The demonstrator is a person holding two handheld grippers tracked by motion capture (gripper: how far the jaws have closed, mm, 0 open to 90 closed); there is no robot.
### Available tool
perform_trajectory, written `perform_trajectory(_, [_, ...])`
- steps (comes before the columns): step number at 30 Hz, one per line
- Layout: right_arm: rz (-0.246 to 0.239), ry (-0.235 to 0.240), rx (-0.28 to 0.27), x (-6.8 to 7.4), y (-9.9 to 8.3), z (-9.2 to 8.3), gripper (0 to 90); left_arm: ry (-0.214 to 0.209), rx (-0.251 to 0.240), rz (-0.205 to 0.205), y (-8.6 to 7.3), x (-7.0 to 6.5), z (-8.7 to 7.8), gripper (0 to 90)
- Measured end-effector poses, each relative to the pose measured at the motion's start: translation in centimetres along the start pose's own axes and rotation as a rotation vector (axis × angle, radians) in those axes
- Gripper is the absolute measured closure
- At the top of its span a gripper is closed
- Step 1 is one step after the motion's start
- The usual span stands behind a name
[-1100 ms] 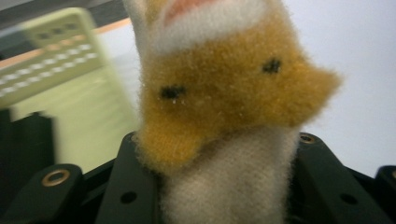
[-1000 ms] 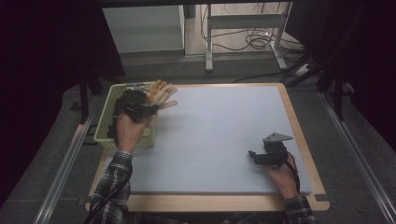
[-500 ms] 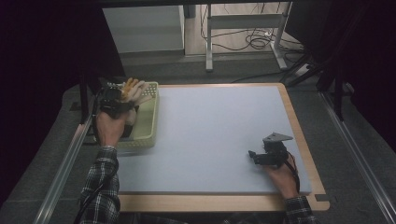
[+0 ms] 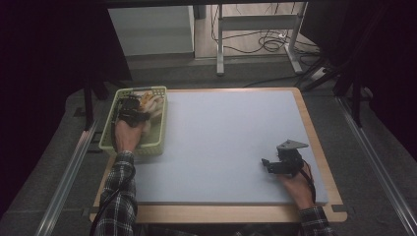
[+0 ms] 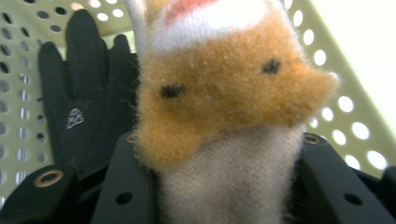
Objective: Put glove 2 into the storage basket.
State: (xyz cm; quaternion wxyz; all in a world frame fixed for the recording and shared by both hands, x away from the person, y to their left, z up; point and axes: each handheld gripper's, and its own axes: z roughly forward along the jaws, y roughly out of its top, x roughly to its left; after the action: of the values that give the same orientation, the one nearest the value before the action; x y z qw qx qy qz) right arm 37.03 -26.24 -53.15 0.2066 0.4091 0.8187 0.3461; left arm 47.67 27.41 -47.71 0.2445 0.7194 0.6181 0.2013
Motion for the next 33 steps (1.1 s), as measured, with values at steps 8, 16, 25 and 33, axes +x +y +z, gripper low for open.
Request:
perform_trajectory(8, [0.000, 0.000, 0.000, 0.0, 0.0, 0.0, 19.6, 0.022, 0.096, 0.050, 0.6, -1.0, 2.5, 55.3])
perform_trajectory(16, [0.000, 0.001, 0.000, 0.0, 0.0, 0.0, 19.6, -0.047, 0.151, 0.050, 0.6, -1.0, 3.0, 12.1])
perform_trajectory(25, [-0.001, -0.001, 0.000, 0.0, 0.0, 0.0, 19.6, -0.131, 0.025, 0.019, 1.0, 0.4, -0.9, 18.1])
perform_trajectory(33, [-0.001, 0.000, 0.000, 0.0, 0.0, 0.0, 19.6, -0.119, 0.060, 0.001, 0.5, 0.9, 0.2, 65.1])
